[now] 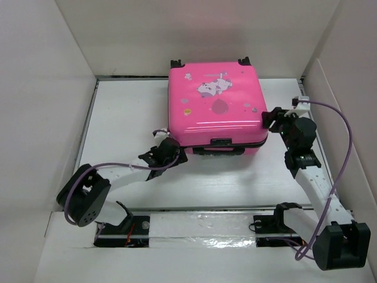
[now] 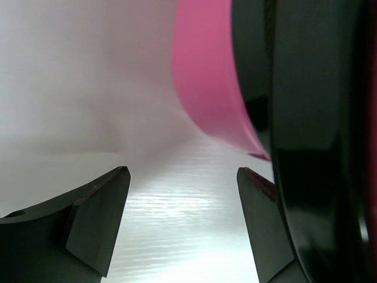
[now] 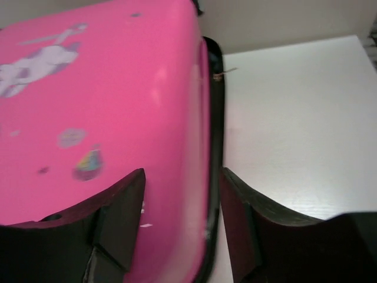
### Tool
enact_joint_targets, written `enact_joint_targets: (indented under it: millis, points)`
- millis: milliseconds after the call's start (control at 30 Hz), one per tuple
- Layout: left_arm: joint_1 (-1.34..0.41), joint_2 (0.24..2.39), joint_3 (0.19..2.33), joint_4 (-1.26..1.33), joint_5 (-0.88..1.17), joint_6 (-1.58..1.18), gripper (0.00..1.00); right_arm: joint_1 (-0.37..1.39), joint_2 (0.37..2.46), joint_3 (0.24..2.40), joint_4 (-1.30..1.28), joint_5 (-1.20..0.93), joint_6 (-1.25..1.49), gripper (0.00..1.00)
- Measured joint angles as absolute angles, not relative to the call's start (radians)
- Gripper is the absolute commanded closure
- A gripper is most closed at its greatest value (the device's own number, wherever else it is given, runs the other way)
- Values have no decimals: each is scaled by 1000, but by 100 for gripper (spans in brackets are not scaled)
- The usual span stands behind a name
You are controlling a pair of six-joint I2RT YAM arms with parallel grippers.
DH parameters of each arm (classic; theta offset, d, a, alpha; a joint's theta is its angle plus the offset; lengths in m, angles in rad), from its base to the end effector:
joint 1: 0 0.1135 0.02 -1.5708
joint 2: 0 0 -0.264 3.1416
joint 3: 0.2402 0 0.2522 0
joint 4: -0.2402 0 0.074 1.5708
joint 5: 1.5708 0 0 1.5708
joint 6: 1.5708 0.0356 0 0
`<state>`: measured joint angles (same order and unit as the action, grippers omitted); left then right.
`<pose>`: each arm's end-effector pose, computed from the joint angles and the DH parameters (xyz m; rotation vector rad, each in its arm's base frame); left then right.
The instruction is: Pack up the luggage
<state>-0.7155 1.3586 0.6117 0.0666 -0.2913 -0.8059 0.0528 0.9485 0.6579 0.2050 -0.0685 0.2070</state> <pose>0.2097 -0.1687 0.1812 -0.2601 2.2506 -0.5034 0.2267 0.0144 0.3059 0.0759 1.6606 0.2540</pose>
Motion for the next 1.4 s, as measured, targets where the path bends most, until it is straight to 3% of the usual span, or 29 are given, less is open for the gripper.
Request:
enact_joint_targets:
  millis: [100,133,167,233,333,367,433,467,600,800,1033,1167,1233,1267,1400]
  points:
    - [-763,1367,589,142,-288,-828,29,86,937,657,214,-116,211,40]
    - [-767,1351,566,157,-288,-832,29,91,937,654,222,-118,212,45]
    - [-768,1326,540,158,-292,-833,31,89,937,648,230,-120,215,71]
    - [-768,1256,483,133,-303,-835,31,81,944,633,253,-131,231,97]
    - [-769,1104,412,36,-313,-846,37,54,976,632,262,-155,253,100]
    - [-769,1054,395,2,-315,-850,35,46,991,633,262,-162,259,100]
    - [-768,971,364,-57,-313,-848,27,37,1012,633,259,-176,266,91]
    - [-767,941,353,-86,-307,-845,19,34,1018,636,255,-184,271,68]
    - [-736,951,346,-129,-217,-813,13,45,1037,690,235,-236,276,36]
    - [-660,1059,402,-63,-97,-739,15,298,1009,776,176,-257,208,16]
    - [-674,1173,497,-75,-96,-725,18,723,1016,824,111,-236,117,13]
    - [-726,1275,558,17,-132,-740,18,835,1042,823,115,-182,108,13]
    - [-654,1214,456,187,-29,-733,18,836,1045,822,115,-167,106,13]
    - [-548,1085,327,222,9,-721,18,835,1046,820,123,-165,104,13]
    - [-402,669,133,76,67,-692,17,855,1065,814,168,-164,105,14]
